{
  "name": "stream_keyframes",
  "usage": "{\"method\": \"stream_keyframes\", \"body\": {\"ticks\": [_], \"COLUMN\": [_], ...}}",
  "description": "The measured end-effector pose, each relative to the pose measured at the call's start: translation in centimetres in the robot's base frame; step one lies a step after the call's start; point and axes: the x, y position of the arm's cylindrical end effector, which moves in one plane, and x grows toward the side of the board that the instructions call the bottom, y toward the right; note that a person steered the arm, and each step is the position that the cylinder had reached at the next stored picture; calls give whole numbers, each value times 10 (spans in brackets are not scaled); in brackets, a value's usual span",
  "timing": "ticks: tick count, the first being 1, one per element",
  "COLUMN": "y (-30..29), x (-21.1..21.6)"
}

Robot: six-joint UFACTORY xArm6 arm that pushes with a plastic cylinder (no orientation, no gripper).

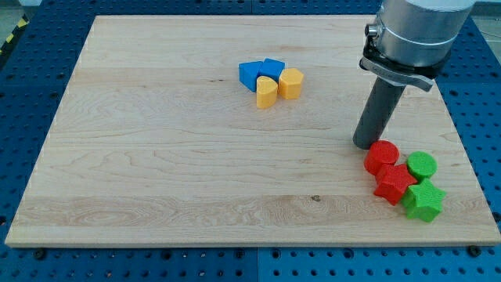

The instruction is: Push the yellow hexagon diagonal to the top left of the red circle

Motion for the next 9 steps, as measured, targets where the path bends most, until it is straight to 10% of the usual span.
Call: {"method": "stream_keyframes", "body": {"ticks": [9], "y": [71], "x": [29]}}
